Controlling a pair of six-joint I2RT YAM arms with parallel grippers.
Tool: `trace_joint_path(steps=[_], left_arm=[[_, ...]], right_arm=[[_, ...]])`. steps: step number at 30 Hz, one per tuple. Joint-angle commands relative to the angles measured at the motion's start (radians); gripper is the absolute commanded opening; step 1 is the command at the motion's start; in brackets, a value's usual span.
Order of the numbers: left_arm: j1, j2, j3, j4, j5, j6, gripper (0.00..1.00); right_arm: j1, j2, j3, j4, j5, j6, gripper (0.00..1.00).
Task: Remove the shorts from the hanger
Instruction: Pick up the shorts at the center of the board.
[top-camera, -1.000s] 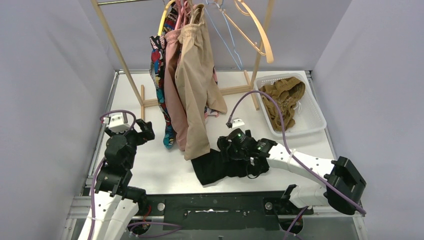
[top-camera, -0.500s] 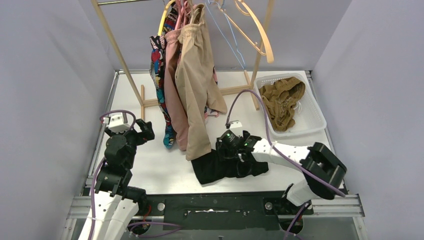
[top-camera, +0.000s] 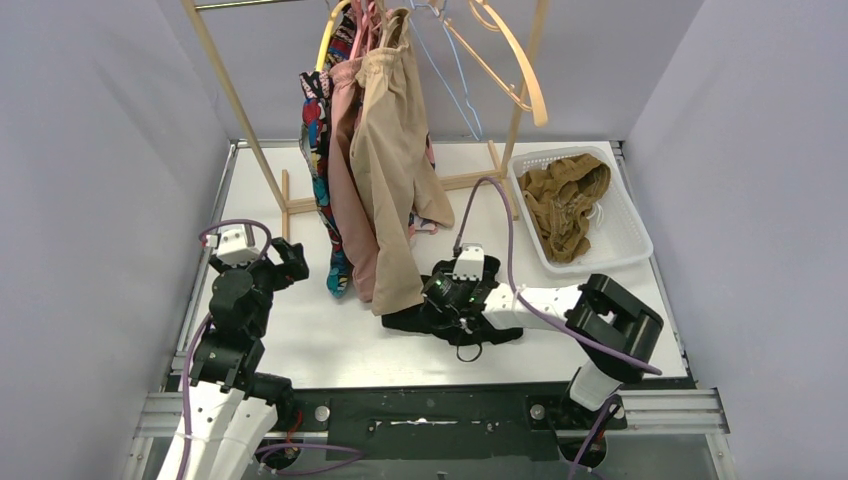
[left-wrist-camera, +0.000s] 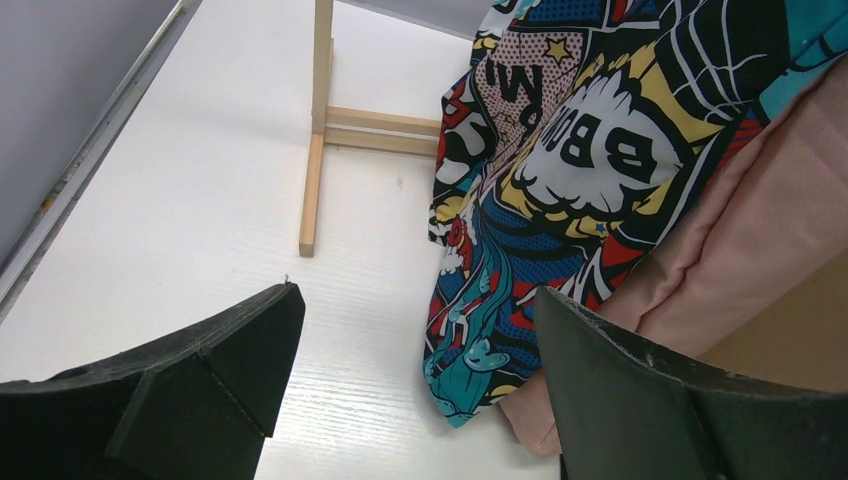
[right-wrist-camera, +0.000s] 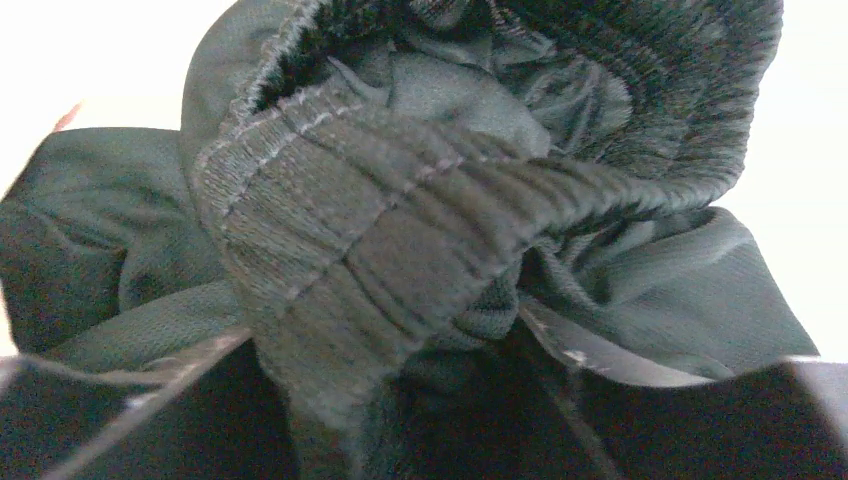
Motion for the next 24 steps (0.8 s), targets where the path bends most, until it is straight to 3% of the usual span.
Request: trace_joint_path(steps=[1, 2, 6, 10, 12, 24], left_arm=[[0.007, 0.010, 0.007, 0.062, 0.012, -0.008, 0.86], [0.008, 0.010, 0.007, 0.062, 0.013, -0.008, 0.86], [0.011, 0.017, 0.007, 0.065, 0.017, -0.008, 0.86], [0.012, 0.014, 0.005, 0.065, 0.020, -0.009, 0.86], [0.012, 0.012, 0.005, 0.065, 0.021, -0.008, 0.86], [0.013, 0.002, 0.005, 0.065, 0.022, -0.012, 0.86]], right_arm=[[-0.005, -0.007, -0.131, -0.058, 0.020, 0.028, 0.42], [-0.005, -0.043, -0.137, -0.050, 0.031, 0.020, 0.32], [-0.017, -0.176, -0.153, -0.045, 0.089, -0.017, 0.21], [-0.053, -0.305, -0.188, 0.006, 0.138, -0.114, 0.04], [-0.079, -0.357, -0.199, 0.011, 0.151, -0.148, 0.00], [-0.126, -0.707, -0.192, 0.024, 0.118, -0.284, 0.00]])
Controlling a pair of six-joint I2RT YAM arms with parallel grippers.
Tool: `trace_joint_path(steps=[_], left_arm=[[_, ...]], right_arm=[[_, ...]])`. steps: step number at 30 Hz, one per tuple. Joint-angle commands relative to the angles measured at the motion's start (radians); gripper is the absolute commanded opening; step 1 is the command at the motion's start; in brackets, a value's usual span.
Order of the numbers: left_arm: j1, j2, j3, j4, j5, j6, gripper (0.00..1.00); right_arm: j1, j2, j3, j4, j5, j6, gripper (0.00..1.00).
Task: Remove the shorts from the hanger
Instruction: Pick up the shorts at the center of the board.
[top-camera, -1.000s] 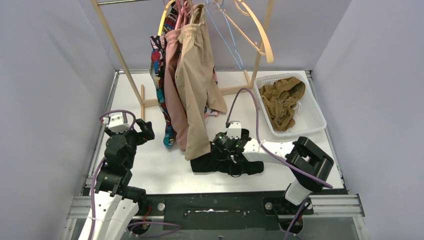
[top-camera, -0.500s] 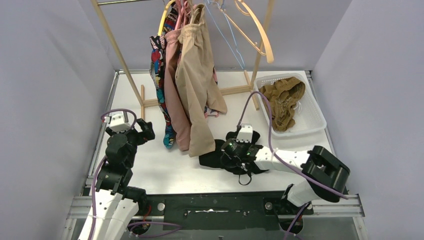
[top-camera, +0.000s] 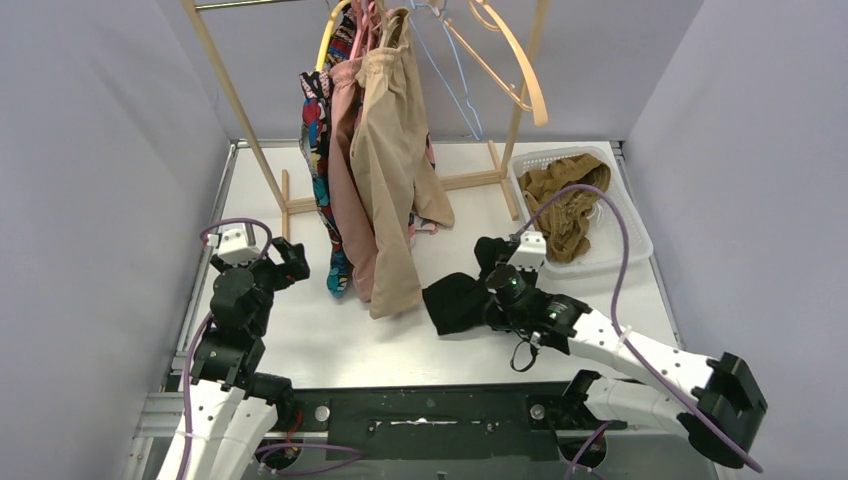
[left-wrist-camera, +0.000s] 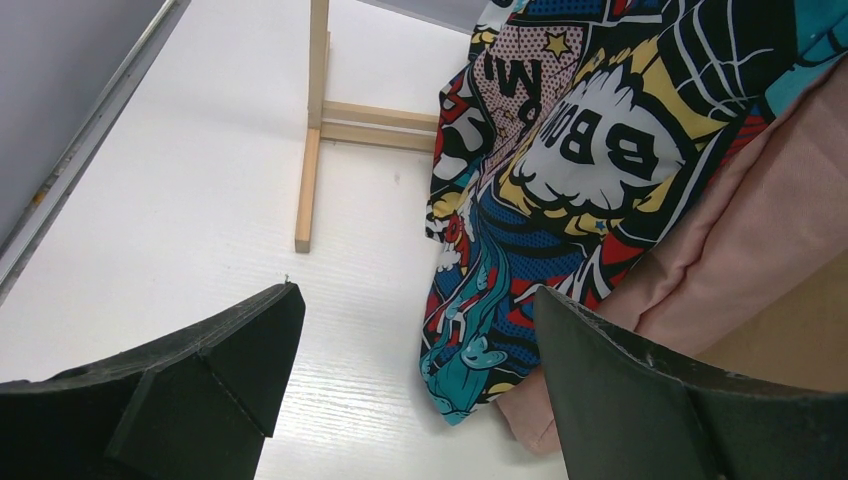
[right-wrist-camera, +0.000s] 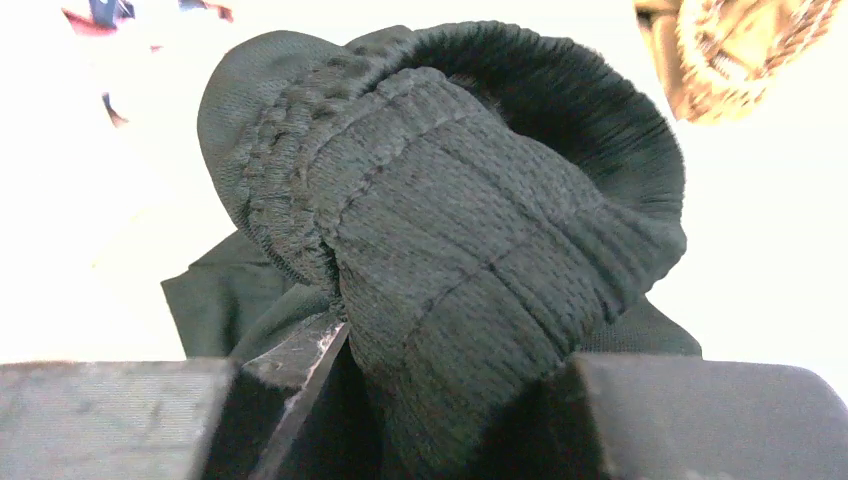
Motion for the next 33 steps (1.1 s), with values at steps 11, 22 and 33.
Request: trace_joint_path(steps=[11, 22, 33], left_arm=[[0.013, -0.004, 0.007, 0.069, 0.023, -0.004, 0.86], [0.014, -0.009, 0.006, 0.067, 0.018, -0.004, 0.86], [0.016, -0.010, 0.006, 0.069, 0.019, -0.005, 0.86]], right_arm=[[-0.089, -0.164, 0.173, 0.030, 0.114, -0.242, 0.00], [-0.289, -0.155, 0.341, 0.022, 0.249, -0.374, 0.00], [-0.653, -0.037, 0.557, 0.027, -0.021, -0.455, 0.00]])
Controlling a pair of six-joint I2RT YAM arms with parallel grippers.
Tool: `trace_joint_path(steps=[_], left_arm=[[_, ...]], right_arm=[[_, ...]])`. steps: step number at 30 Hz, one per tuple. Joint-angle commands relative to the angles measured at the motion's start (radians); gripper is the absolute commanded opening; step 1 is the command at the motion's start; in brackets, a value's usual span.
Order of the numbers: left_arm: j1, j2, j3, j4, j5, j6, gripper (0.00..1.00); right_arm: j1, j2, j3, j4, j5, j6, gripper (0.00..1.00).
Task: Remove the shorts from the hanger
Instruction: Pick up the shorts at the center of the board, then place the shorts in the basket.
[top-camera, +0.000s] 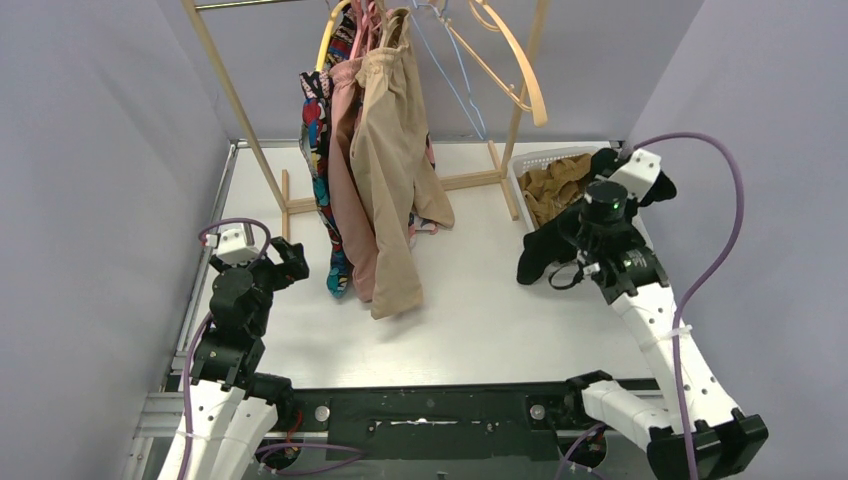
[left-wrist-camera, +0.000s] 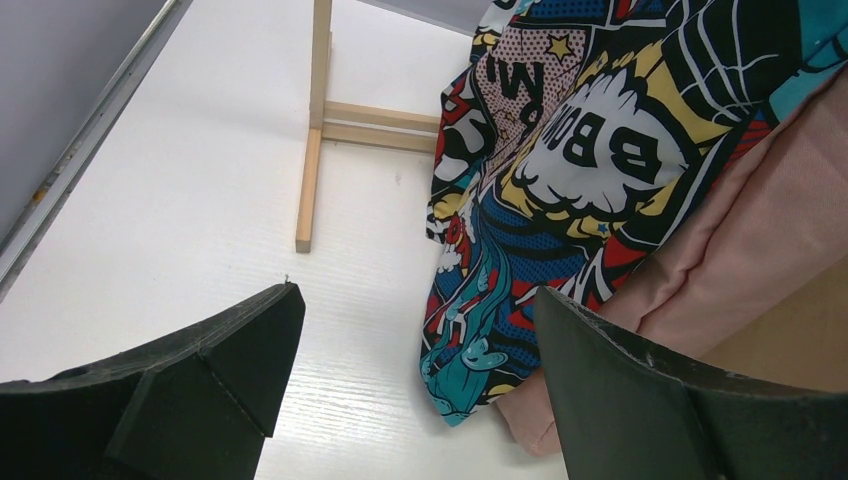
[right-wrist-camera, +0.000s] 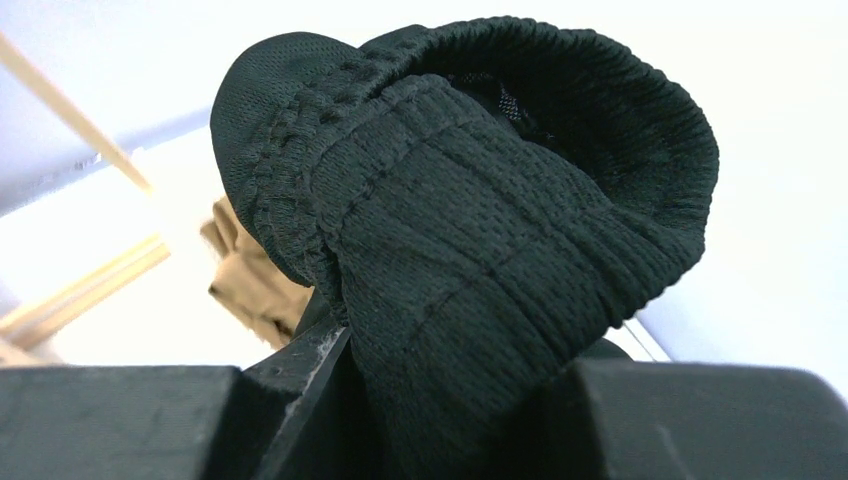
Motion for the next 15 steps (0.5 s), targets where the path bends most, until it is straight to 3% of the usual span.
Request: trace_joint_path(steps=[1, 8, 15], left_arm=[[0.006, -0.009, 0.006, 0.068, 0.015, 0.002, 0.86], [0.011, -0.017, 0.005, 0.066, 0.013, 0.002, 0.85], [0.013, -0.021, 0.003, 0.066, 0.012, 0.002, 0.86]], right_arm=[[-0.111, 0.065, 0.192, 0.061, -0.099, -0.052, 0.00], [-0.237, 0.225, 0.491, -0.049, -0.174, -0.093, 0.00], [-0.327, 0.276, 0.330, -0.034, -0.247, -0.078, 0.00]])
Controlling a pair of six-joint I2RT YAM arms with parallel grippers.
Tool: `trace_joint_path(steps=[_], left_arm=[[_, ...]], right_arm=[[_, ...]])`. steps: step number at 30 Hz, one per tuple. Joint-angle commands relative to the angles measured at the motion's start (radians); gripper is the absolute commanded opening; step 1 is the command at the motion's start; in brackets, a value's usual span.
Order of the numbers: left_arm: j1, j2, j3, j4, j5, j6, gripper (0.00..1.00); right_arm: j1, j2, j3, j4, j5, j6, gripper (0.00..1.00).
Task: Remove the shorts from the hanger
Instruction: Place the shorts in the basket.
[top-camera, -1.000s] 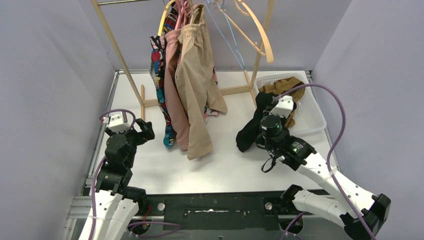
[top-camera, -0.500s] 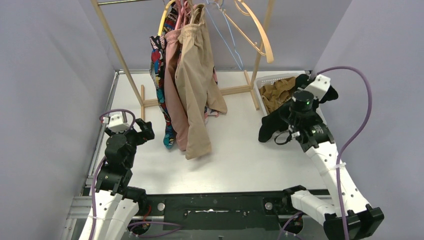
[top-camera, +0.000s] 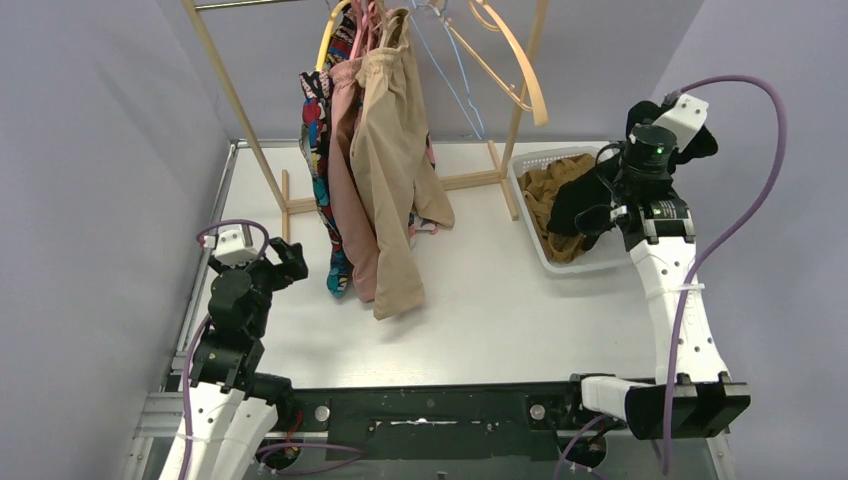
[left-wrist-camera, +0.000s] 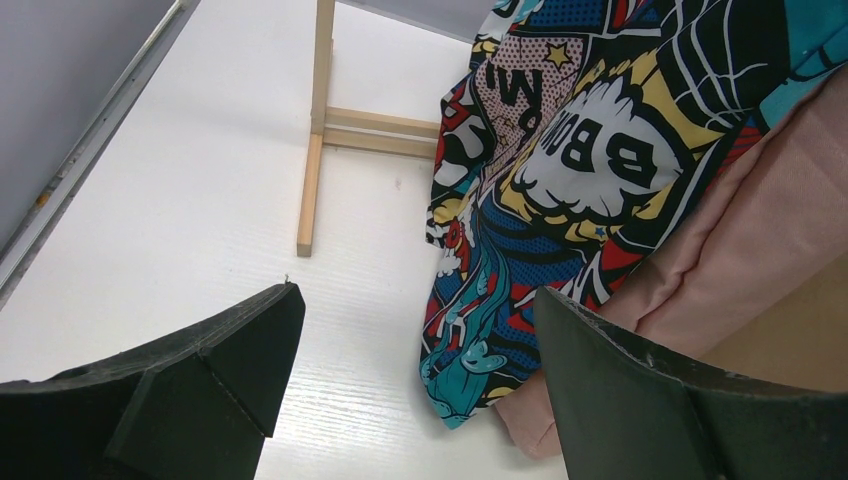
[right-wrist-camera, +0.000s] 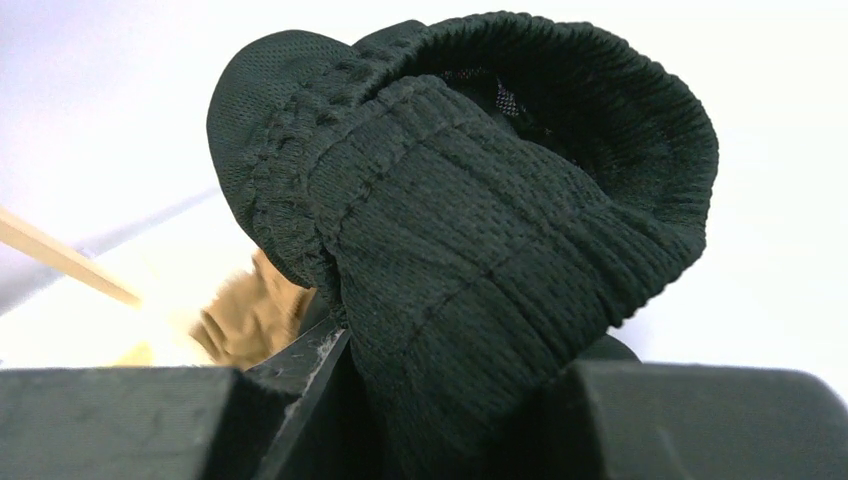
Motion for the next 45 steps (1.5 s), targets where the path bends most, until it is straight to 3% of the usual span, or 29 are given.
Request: trace_joint_path(steps=[1, 5, 7, 16, 21, 28, 34, 38, 45], left_arm=[[0.008, -0.010, 0.004, 0.066, 0.013, 0.002, 0.86], [0.010, -0.006, 0.003, 0.072, 0.018, 0.002, 0.86], [0.013, -0.002, 0.003, 0.072, 0.021, 0.002, 0.86], [0.023, 0.000, 0.003, 0.072, 0.024, 0.002, 0.86], [0.025, 0.001, 0.002, 0.073, 0.029, 0.001, 0.86], [0.027, 0.005, 0.003, 0.072, 0.033, 0.001, 0.86], [0.028, 0.004, 0.003, 0.070, 0.030, 0.001, 0.86], [0.028, 0.007, 0.003, 0.073, 0.034, 0.001, 0.86], [0.031, 0.006, 0.003, 0.072, 0.036, 0.001, 0.86]], right_arm=[[-0.084, 0.040, -0.131, 0.016, -0.112, 0.007, 0.00], [-0.186, 0.109, -0.225, -0.035, -0.501, 0.012, 0.00], [-0.199, 0.138, -0.261, -0.032, -0.609, 0.005, 0.00], [-0.214, 0.186, -0.185, -0.059, -0.530, -0.003, 0.00], [-0.220, 0.182, -0.218, 0.012, -0.632, -0.004, 0.00], [-0.227, 0.212, -0.019, -0.018, -0.662, -0.001, 0.01], [-0.230, 0.222, -0.196, 0.021, -0.602, 0.021, 0.02], [-0.253, 0.229, -0.354, 0.083, -0.433, 0.074, 0.02], [-0.280, 0.332, -0.335, 0.043, -0.483, 0.040, 0.03]])
